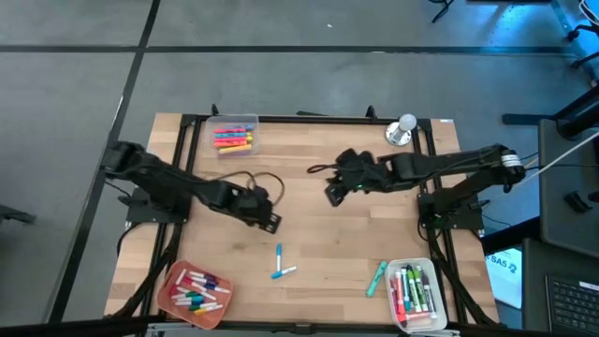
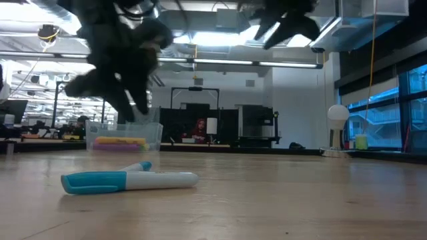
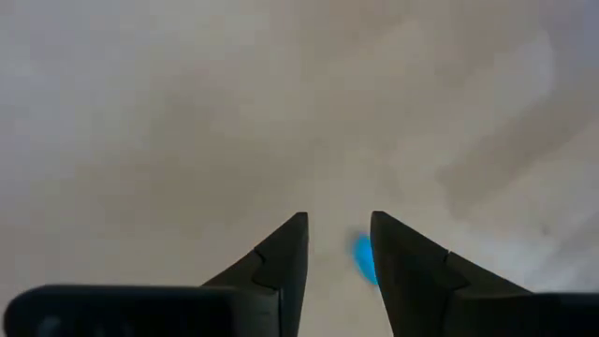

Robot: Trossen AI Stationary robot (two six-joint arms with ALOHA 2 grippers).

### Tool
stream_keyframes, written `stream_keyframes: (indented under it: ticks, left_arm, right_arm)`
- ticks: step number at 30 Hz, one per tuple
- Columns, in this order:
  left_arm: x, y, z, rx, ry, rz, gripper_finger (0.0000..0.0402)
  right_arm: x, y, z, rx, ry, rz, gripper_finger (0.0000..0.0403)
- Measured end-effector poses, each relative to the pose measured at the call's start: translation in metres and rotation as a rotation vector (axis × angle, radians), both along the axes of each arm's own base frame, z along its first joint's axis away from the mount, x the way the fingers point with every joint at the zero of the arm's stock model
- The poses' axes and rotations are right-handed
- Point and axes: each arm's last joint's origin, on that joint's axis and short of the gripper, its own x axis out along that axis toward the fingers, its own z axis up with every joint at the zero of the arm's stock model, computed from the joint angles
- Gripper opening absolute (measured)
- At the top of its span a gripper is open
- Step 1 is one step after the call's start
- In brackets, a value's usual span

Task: Pick & Place Markers
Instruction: Put the bottom center pitch blue pen into the orange bin

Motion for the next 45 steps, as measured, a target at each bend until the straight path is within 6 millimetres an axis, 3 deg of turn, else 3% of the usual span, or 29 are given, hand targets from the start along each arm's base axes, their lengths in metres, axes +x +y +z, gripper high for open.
stream_keyframes:
  ticks: [4, 9, 16, 25, 29, 33, 39, 45]
  left_arm:
    - [0.031, -0.022, -0.003, -0.089, 0.034, -0.021, 0.0112]
    - [0.058, -0.047, -0.003, -0.077, 0.096, 0.058, 0.0112]
    - [0.078, -0.069, -0.037, -0.105, 0.201, 0.126, 0.0116]
    - [0.078, -0.078, -0.048, -0.081, 0.257, 0.133, 0.0128]
    - [0.072, -0.074, -0.037, -0.010, 0.259, 0.014, 0.0120]
    - [0.070, -0.072, -0.008, 0.043, 0.162, -0.199, 0.0115]
    - [0.059, -0.093, 0.002, 0.103, 0.123, -0.397, 0.0114]
    - [0.050, -0.116, -0.009, 0.189, 0.140, -0.493, 0.0120]
  right_arm:
    - [-0.010, -0.002, -0.004, -0.030, 0.098, -0.011, 0.0161]
    - [-0.010, -0.002, -0.009, -0.079, 0.173, 0.047, 0.0161]
    - [-0.006, -0.003, -0.010, -0.158, 0.210, 0.139, 0.0161]
    - [-0.007, 0.001, -0.011, -0.122, 0.218, 0.198, 0.0161]
    - [-0.007, 0.003, -0.011, -0.120, 0.218, 0.209, 0.0161]
    - [-0.007, 0.003, -0.011, -0.123, 0.220, 0.213, 0.0161]
    - [-0.006, 0.003, -0.010, -0.137, 0.213, 0.198, 0.0161]
    - [-0.006, 0.003, -0.010, -0.136, 0.204, 0.170, 0.0161]
